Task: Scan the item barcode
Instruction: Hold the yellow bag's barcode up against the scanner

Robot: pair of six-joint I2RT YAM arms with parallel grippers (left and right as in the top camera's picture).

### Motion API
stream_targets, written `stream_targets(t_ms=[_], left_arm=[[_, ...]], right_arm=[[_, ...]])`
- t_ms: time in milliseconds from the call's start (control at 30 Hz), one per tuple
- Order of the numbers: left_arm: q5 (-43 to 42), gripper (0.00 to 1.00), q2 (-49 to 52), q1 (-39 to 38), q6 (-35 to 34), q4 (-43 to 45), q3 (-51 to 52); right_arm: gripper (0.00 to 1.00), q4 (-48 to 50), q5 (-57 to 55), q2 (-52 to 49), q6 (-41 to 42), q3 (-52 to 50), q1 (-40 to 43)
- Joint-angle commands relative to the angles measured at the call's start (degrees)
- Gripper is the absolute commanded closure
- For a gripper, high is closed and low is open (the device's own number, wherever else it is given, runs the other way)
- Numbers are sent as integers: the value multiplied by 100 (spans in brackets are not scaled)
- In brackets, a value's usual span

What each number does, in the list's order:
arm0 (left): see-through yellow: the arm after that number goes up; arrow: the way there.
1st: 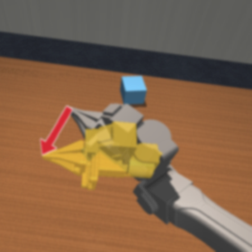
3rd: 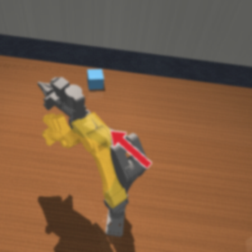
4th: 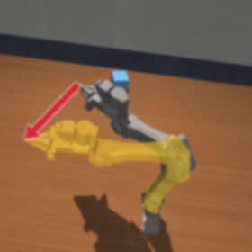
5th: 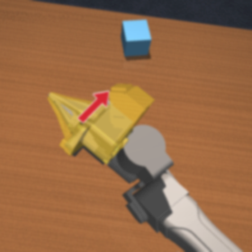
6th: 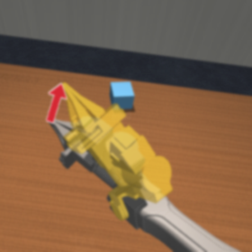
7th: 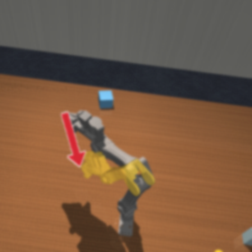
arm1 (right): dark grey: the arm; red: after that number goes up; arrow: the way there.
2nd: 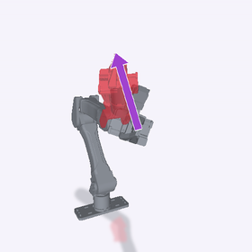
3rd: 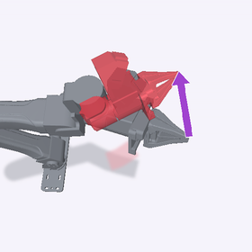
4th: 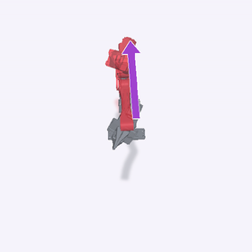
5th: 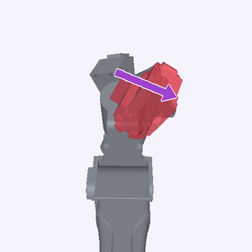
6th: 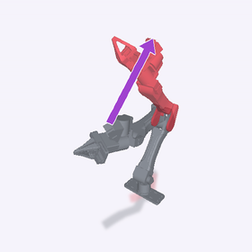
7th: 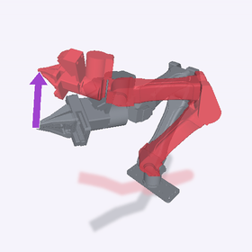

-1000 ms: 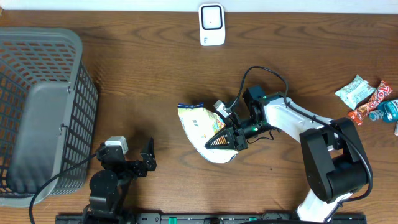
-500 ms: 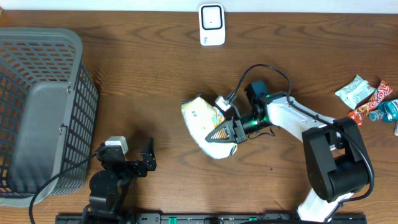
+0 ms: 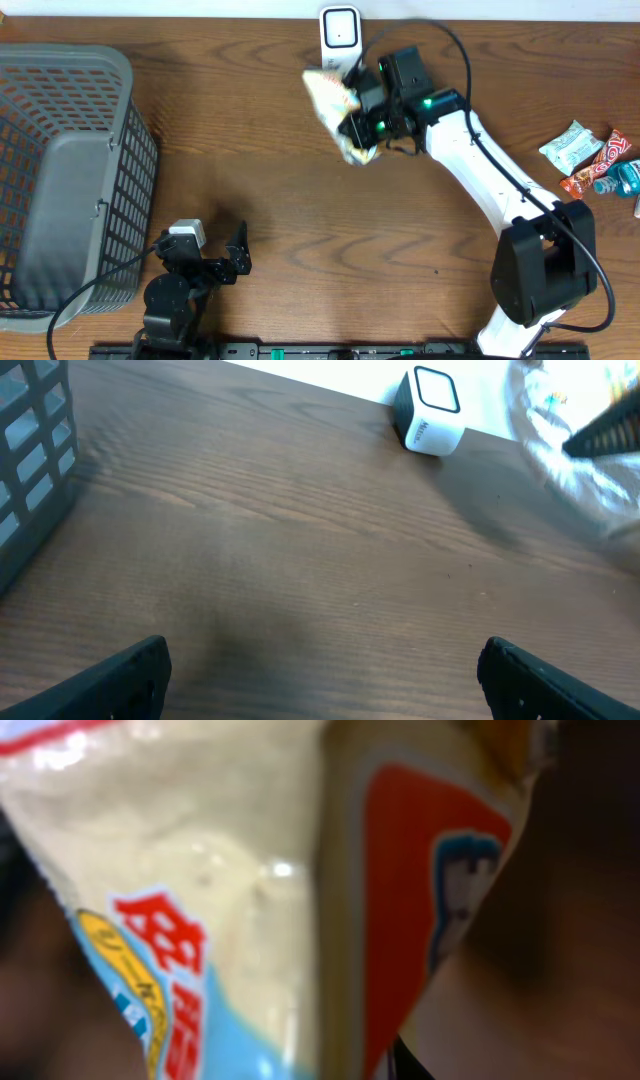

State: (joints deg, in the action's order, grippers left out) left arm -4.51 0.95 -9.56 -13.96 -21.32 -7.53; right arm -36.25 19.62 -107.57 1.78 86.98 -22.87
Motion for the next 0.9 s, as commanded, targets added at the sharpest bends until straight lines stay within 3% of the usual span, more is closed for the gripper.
stream_targets(t_ms=[0, 167, 567, 867], left_arm=[[28, 2, -28, -22, -52, -96, 90], [31, 2, -28, -22, -55, -96, 90], [31, 2, -28, -22, -52, -96, 90], [28, 2, -28, -22, -52, -96, 90]], right_arm=[[99, 57, -2000, -212, 192, 472, -26], [99, 374, -2371, -992, 164, 1250, -26], [99, -24, -3379, -3418, -164, 4417, -85], [99, -247, -4081, -3832, -50, 4723, -72]])
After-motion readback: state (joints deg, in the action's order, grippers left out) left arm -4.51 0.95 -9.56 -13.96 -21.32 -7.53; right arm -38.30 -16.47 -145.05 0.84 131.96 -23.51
